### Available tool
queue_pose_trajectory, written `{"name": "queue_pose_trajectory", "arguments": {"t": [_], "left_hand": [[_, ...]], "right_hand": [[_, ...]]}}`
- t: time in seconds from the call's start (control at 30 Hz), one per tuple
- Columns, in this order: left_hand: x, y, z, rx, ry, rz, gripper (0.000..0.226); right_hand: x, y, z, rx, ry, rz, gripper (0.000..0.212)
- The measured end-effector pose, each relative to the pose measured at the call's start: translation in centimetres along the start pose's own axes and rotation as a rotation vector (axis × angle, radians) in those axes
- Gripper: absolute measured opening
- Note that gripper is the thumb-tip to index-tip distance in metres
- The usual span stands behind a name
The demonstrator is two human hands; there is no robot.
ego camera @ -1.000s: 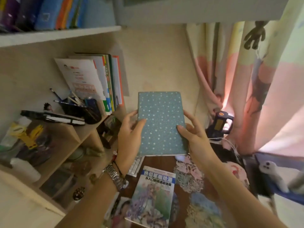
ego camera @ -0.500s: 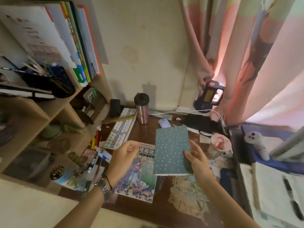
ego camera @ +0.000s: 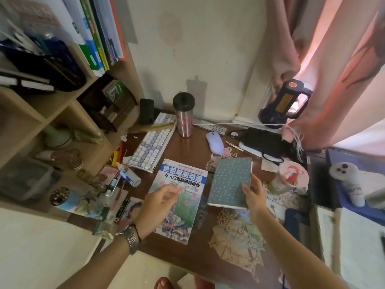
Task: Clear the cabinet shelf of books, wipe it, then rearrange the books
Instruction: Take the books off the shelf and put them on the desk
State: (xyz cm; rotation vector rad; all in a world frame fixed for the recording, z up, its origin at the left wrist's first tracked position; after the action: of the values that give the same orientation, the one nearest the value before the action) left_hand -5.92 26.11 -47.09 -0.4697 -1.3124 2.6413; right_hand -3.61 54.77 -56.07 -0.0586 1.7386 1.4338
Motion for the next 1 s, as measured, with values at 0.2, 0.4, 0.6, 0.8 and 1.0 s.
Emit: {"name": "queue_pose_trajectory", "arguments": {"t": [0.2,0.4,0.6,0.8,1.0], "left_hand": [[0.7,1.2,0.1,-0.013,-0.018,0.024,0.012],[0.8,3.1,0.4,-0.011,-0.046,0.059,0.013],[0.5,3.8,0.2,0.017,-0.012,0.071,0.015],[0.3,3.6,0.6,-0.009,-0.016,0.058,0.015],[0.4,2.4,2.4,-0.024,-0.02,0.02,0.012]], "right_hand": [[3.1,-1.4,-0.4,-0.074,-0.017,0.013,0.045],[5.0,-2.2,-0.9,-0.092,-0.046,0.048,0.046],[6.3,-2.4,-1.6,-0.263,0.018,0.022,0.064],[6.5,-2.4,-0.5,-0.49,0.009,-0.039,0.052],[3.9,1.7,-1.9,-0.796,0.078,0.117,0.026]]}}
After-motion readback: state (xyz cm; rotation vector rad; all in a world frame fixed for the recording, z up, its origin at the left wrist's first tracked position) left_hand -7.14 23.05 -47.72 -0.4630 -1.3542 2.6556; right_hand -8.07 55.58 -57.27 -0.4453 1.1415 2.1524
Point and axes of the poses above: each hand's wrist, its own x-axis towards the middle knuckle, its own z-axis out of the back of the hand, y = z × x, the point moved 6 cm from there along x, towards the middle knuckle, and after that the axes turned 4 degrees about -z, right-handed, at the moved point
